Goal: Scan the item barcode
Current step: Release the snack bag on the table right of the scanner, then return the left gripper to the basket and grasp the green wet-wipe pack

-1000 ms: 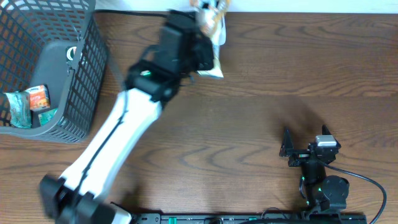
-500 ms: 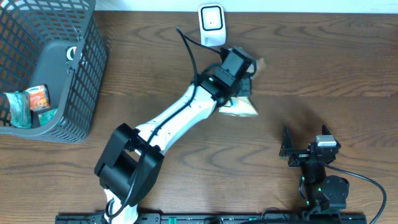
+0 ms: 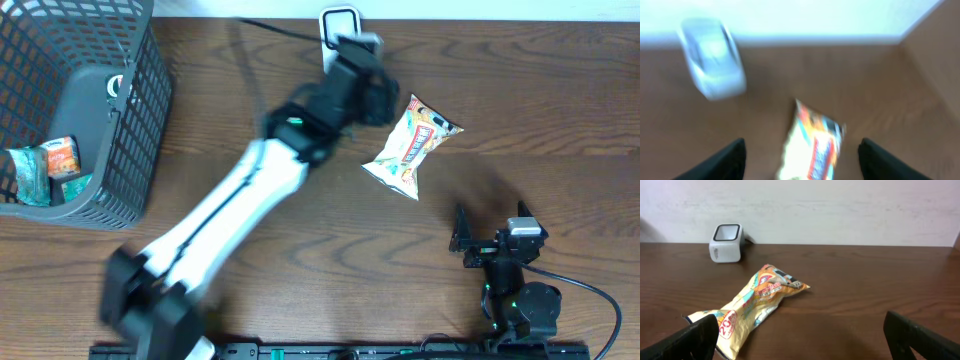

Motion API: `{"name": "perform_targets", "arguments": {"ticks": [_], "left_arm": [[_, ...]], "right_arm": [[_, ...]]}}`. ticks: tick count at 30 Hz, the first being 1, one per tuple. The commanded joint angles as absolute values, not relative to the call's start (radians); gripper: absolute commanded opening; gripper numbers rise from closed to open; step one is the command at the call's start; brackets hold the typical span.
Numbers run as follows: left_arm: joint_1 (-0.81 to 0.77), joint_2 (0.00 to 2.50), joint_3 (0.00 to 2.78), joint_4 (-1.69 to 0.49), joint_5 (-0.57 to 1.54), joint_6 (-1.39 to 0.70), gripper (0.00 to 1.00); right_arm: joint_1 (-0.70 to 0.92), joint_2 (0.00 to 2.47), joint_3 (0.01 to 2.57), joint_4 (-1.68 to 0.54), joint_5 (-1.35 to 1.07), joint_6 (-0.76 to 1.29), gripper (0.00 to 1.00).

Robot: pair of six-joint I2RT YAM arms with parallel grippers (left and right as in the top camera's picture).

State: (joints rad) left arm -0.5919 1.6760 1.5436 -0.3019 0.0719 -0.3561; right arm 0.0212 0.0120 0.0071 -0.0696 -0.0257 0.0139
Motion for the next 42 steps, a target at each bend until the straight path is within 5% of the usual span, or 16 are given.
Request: {"name": "perform_targets", "arguments": {"ticks": [1, 7, 12, 17, 30, 34, 42], "left_arm": [[-0.447, 1.479, 1.563, -0.289, 0.048, -0.107, 0.72], [-0.075, 1.326, 1.639, -0.313, -0.012, -0.001, 0.72], [0.251, 1.340, 1.684, -0.441, -0.055, 0.030, 1.00], [0.466, 1.424, 1.671, -0.577, -0.162, 0.030, 0.98], [0.527, 1.714, 1.600, -0.741, -0.308, 0.277, 1.00], [0.526, 1.810, 1.595, -0.790, -0.308, 0.382, 0.89], [0.527, 1.917, 1.572, -0.754, -0.399, 0.409, 0.89]], "right_arm": [[0.030, 0.006, 0.005, -0.072, -0.021, 0.006, 0.99], [0.030, 0.006, 0.005, -0.072, -0.021, 0.006, 0.99], [0.030, 0.006, 0.005, -0.072, -0.021, 0.006, 0.99], [0.030, 0.006, 0.005, -0.072, -0.021, 0.006, 0.99], [0.030, 0.006, 0.005, -0.072, -0.021, 0.006, 0.99], [0.030, 0.006, 0.005, -0.072, -0.021, 0.006, 0.99], [0.030, 0.006, 0.005, -0.072, -0.021, 0.006, 0.99]]}}
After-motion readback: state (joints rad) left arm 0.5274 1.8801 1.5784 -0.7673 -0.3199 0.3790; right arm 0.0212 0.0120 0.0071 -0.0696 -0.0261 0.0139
